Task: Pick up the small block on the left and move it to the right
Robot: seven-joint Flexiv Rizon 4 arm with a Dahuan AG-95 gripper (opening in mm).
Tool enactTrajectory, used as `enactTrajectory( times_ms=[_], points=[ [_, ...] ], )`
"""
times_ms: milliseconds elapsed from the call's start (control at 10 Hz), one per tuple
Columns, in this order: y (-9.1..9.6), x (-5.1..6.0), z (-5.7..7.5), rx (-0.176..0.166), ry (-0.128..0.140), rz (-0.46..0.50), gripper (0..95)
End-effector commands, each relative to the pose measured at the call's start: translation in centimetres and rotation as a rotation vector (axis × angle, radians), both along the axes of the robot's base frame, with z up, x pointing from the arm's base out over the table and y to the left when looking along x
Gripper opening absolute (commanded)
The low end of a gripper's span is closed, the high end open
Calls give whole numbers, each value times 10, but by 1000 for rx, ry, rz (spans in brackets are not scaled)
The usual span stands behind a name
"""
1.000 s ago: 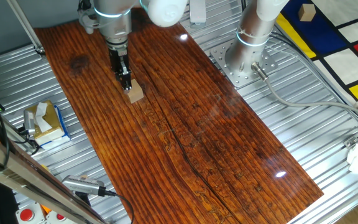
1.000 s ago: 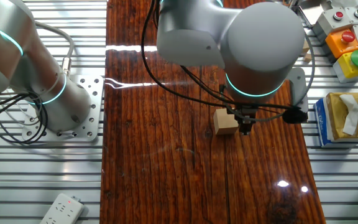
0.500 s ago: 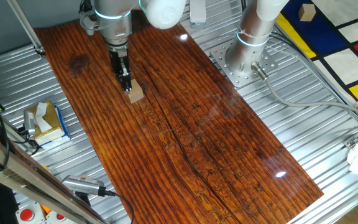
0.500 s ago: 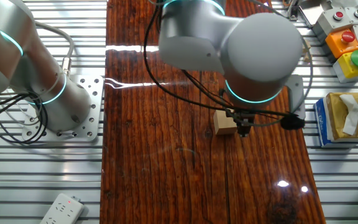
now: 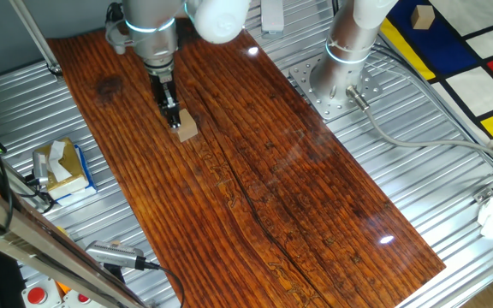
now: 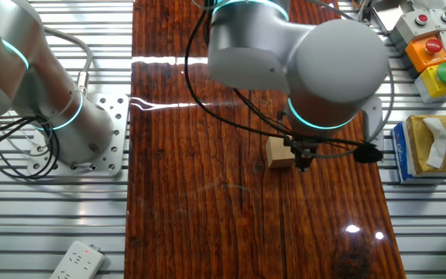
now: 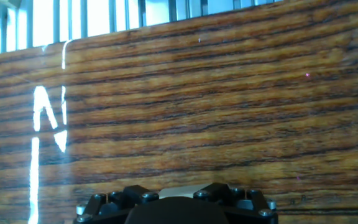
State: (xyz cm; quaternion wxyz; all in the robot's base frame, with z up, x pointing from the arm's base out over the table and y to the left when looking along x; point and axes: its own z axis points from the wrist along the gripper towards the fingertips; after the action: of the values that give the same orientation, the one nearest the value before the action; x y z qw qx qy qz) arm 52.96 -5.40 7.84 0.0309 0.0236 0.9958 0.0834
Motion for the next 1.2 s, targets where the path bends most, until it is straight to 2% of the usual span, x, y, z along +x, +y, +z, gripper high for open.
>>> enactTrajectory(
  times_ms=[100, 200, 400, 500, 700, 1200],
  points=[
    [-1, 0, -1, -44, 52, -7, 760],
    [-1, -1, -2, -78, 54, 0, 760],
    [-1, -1, -3, -123, 50, 11, 760],
    [-1, -1, -3, -166, 46, 22, 760],
    [-1, -1, -3, -178, 36, 13, 760],
    [-2, -2, -2, -161, 13, 10, 760]
  ],
)
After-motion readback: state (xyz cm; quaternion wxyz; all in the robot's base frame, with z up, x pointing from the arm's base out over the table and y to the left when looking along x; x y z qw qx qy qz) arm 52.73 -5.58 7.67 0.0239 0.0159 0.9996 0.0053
